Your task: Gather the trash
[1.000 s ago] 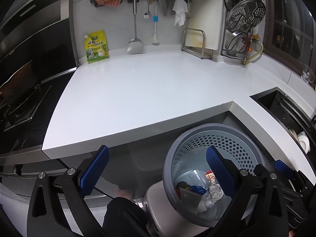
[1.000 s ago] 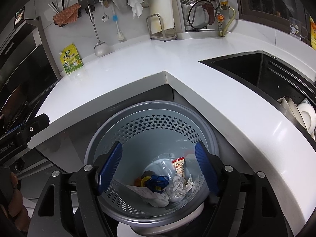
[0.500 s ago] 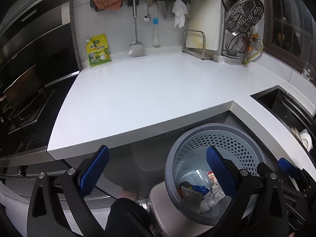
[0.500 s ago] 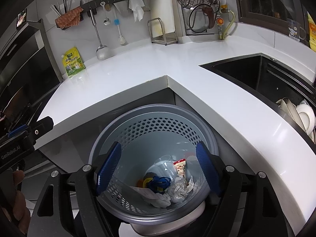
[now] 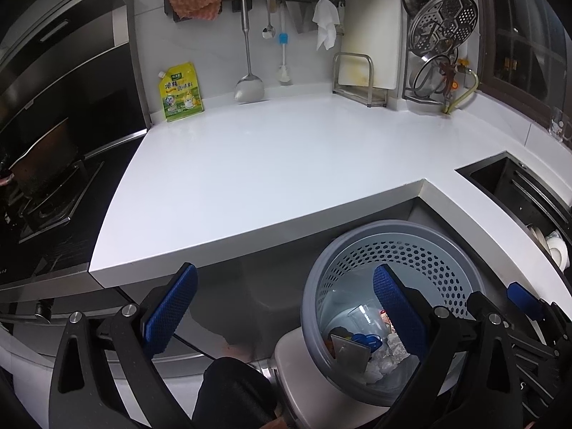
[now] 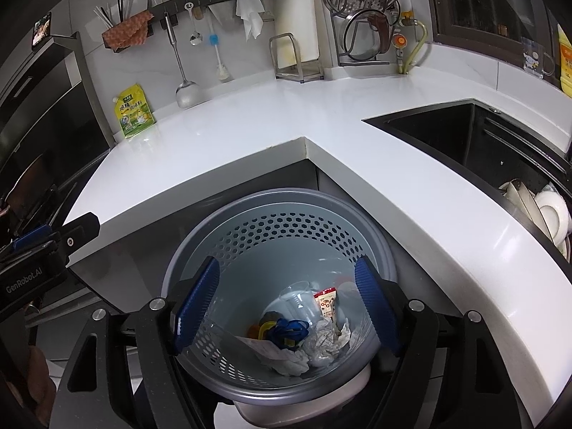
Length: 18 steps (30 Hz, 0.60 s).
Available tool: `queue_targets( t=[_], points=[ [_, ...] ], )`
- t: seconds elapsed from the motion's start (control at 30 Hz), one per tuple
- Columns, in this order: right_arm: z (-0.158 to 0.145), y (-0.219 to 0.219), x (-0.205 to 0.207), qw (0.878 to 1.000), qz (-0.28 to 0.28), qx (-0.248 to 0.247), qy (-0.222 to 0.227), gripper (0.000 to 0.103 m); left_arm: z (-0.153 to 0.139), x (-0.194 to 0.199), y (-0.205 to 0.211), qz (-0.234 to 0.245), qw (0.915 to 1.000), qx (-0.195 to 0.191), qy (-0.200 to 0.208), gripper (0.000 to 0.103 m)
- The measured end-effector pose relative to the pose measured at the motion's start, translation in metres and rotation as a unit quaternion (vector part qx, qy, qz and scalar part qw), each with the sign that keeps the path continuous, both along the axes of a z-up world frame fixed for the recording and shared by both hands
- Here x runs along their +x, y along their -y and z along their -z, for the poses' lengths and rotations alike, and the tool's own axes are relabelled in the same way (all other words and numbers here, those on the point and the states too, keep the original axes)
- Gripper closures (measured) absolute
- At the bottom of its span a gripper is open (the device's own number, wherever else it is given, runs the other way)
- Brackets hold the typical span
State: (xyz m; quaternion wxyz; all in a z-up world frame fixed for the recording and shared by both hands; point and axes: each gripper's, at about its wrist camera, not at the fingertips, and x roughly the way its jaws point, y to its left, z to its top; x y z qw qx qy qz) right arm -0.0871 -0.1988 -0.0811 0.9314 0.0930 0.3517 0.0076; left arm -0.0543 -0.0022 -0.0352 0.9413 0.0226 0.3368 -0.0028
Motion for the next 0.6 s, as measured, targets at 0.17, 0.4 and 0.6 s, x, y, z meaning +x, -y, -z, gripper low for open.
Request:
queue_targets(
  t=[0.17, 0.4, 0.6],
  points=[
    [-0.0002, -0.0019, -0.0003, 1.000, 0.000, -0.003, 0.000, 0.028, 0.0013, 0.0008, 0.0001, -0.001, 1.0000, 0.000, -0.002, 0.006],
    [-0.0011, -0.0032, 0.0000, 1.000, 0.000, -0.005, 0.000, 0.028, 0.0037, 0.0011, 0.0009, 0.001, 1.0000, 0.002, -0.006, 0.006],
    [-0.0022, -0.0044, -0.0004, 1.000, -0.001, -0.007, 0.002, 0.028, 0.0051, 0.0010, 0.0008, 0.001, 1.0000, 0.002, -0.010, 0.006]
  ],
)
